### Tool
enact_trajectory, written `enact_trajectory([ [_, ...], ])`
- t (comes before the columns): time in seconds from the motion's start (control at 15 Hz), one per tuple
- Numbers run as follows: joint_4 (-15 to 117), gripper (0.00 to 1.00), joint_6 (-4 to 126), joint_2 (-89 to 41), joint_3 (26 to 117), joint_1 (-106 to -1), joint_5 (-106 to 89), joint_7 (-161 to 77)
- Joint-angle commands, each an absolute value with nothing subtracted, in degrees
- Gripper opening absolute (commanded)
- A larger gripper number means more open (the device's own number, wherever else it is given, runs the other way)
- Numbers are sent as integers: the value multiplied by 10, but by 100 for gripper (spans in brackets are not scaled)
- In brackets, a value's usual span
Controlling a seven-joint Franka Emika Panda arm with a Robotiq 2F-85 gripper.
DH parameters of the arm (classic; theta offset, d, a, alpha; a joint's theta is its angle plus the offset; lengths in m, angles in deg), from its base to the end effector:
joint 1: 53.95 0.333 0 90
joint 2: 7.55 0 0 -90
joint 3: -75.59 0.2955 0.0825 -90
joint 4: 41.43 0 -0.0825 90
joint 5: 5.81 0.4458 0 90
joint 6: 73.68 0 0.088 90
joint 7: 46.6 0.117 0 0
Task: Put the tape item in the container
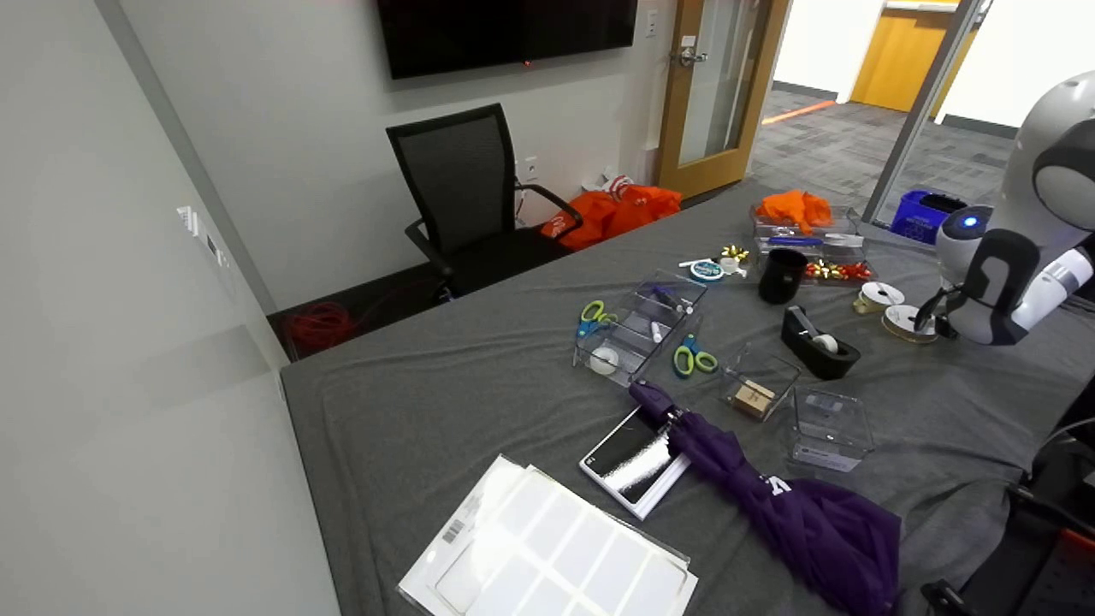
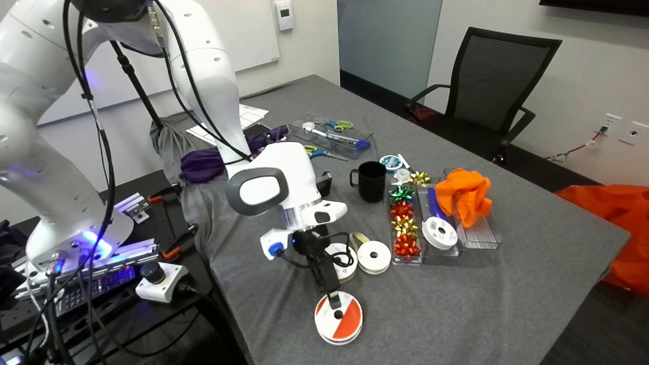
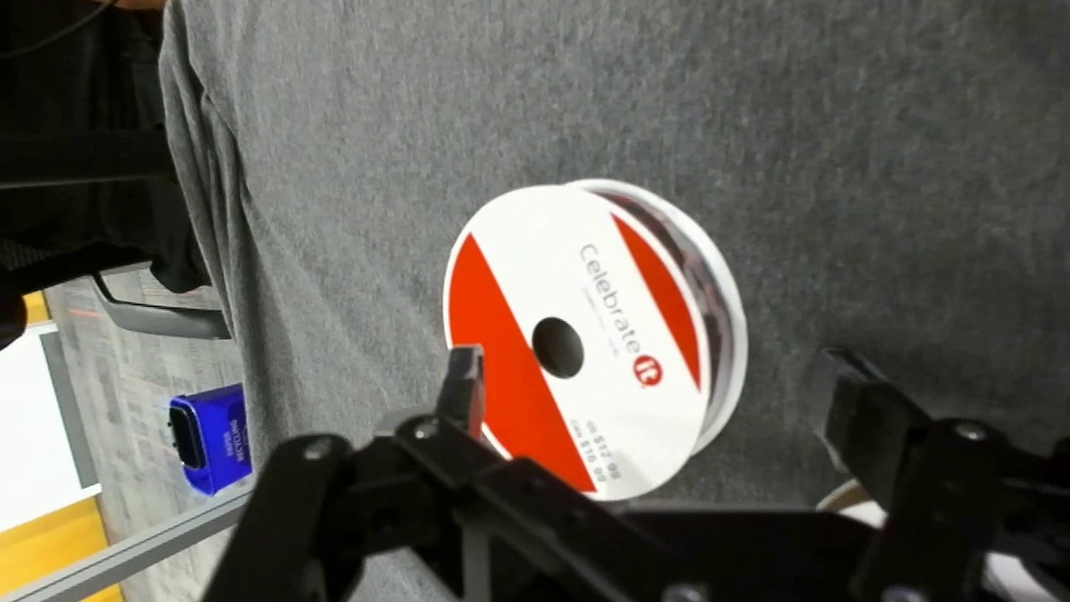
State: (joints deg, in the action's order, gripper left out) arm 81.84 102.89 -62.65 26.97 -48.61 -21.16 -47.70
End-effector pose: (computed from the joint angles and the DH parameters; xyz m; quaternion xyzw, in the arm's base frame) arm 0.3924 -0.4354 0.0376 0.9376 -0.0645 -0.0481 0.3383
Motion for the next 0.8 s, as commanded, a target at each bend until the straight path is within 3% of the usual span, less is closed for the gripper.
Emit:
enact_trajectory([
  [0.0, 794, 72, 1051, -649, 272, -509, -207, -493],
  [0.2, 785, 60, 1057, -656, 276, -520, -204, -495],
  [0.73, 776, 3, 1053, -660, 289, -528, -187, -490],
])
